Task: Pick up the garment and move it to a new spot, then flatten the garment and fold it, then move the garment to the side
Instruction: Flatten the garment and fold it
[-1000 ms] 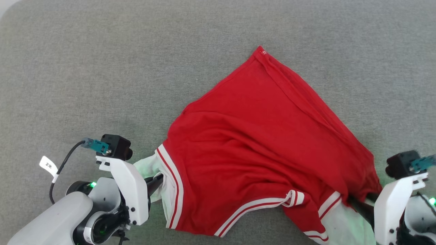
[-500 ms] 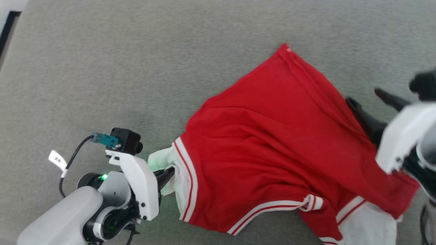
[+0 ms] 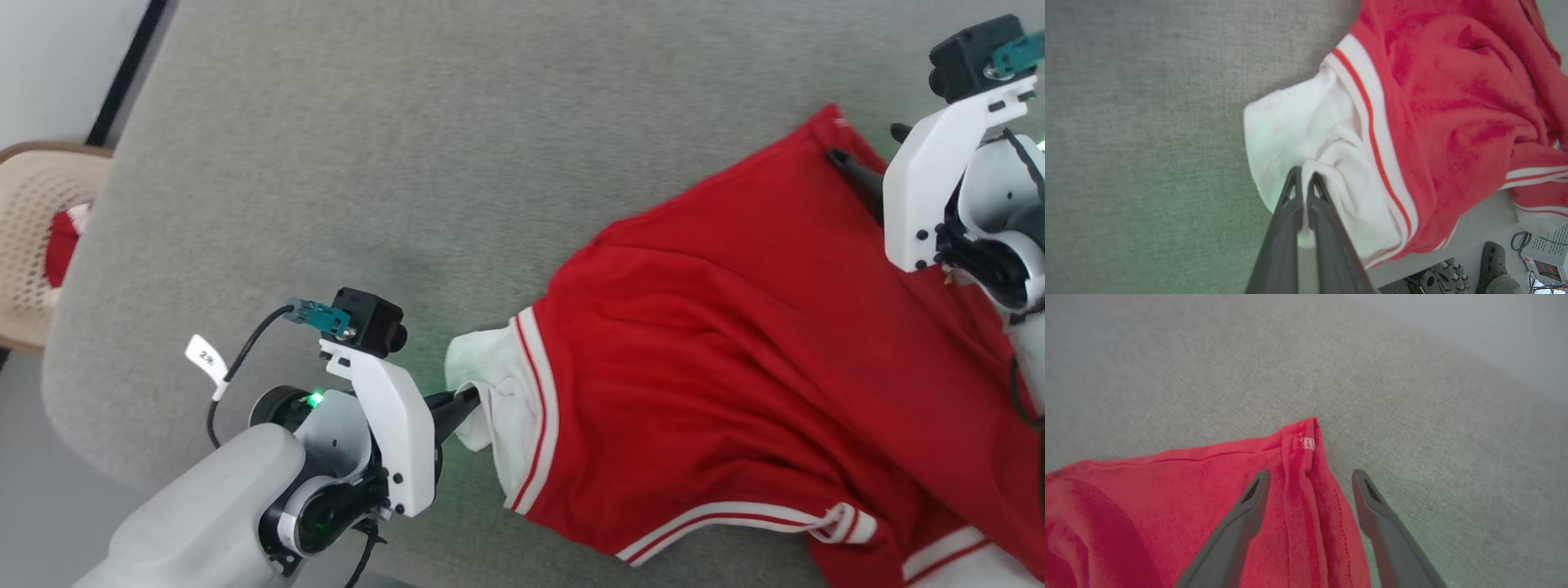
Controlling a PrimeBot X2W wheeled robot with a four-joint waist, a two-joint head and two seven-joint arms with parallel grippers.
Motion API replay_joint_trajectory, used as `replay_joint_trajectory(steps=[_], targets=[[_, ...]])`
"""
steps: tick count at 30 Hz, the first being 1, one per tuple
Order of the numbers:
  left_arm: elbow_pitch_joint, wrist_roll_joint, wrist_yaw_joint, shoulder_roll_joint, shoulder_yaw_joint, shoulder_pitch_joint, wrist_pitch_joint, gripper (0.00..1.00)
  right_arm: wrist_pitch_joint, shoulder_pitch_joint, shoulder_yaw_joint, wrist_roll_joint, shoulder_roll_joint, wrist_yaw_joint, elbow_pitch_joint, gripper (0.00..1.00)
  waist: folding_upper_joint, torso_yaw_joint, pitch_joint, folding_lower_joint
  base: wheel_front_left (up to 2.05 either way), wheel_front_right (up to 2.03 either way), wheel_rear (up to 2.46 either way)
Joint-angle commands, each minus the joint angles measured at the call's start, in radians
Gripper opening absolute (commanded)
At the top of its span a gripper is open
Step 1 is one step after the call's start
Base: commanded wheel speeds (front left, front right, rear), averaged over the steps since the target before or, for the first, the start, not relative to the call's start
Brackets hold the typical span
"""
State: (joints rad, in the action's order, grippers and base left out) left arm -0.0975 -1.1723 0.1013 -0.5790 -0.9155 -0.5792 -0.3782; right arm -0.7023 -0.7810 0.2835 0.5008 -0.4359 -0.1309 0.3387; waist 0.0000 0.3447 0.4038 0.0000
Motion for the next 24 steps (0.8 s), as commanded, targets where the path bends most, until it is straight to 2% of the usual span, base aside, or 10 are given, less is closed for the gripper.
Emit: replay_joint_trajectory(steps=[1, 7, 11, 12, 13, 17, 24], targets=[[-0.009, 0.005, -0.008, 0.006, -0.001, -0.014, 0.004, 0.0, -0.001, -0.028, 0.022, 0.004, -0.008, 0.0, 0.042, 1.0, 0.0, 0.031, 0.016, 0.0, 0.0, 0.0, 0.0], [-0.047, 0.012, -0.032, 0.037, -0.01, -0.031, 0.014, 0.0, -0.09, -0.116, 0.178, 0.057, -0.023, 0.0, 0.266, 1.0, 0.0, 0.07, 0.03, 0.0, 0.0, 0.0, 0.0], [-0.068, 0.009, -0.041, 0.049, -0.012, -0.033, 0.018, 0.0, -0.249, -0.099, 0.304, 0.123, -0.031, 0.0, 0.382, 1.0, 0.0, 0.077, 0.032, 0.0, 0.0, 0.0, 0.0], [-0.073, 0.008, -0.044, 0.051, -0.012, -0.033, 0.018, 0.0, -0.285, -0.094, 0.333, 0.141, -0.033, -0.002, 0.395, 0.84, 0.0, 0.077, 0.031, 0.0, 0.0, 0.0, 0.0], [-0.078, 0.006, -0.045, 0.052, -0.012, -0.035, 0.019, 0.0, -0.309, -0.096, 0.354, 0.155, -0.04, -0.003, 0.401, 0.0, 0.0, 0.075, 0.031, 0.0, 0.0, 0.0, 0.0], [-0.095, 0.002, -0.04, 0.039, 0.0, -0.051, 0.011, 0.0, -0.265, -0.152, 0.374, 0.187, -0.079, -0.001, 0.376, 0.0, 0.0, 0.052, 0.025, 0.0, 0.0, 0.0, 0.0], [-0.093, 0.01, -0.01, -0.028, 0.043, -0.122, -0.025, 0.0, -0.184, -0.223, 0.358, 0.255, -0.118, 0.001, 0.274, 0.0, 0.0, -0.016, -0.005, 0.0, 0.0, 0.0, 0.0]])
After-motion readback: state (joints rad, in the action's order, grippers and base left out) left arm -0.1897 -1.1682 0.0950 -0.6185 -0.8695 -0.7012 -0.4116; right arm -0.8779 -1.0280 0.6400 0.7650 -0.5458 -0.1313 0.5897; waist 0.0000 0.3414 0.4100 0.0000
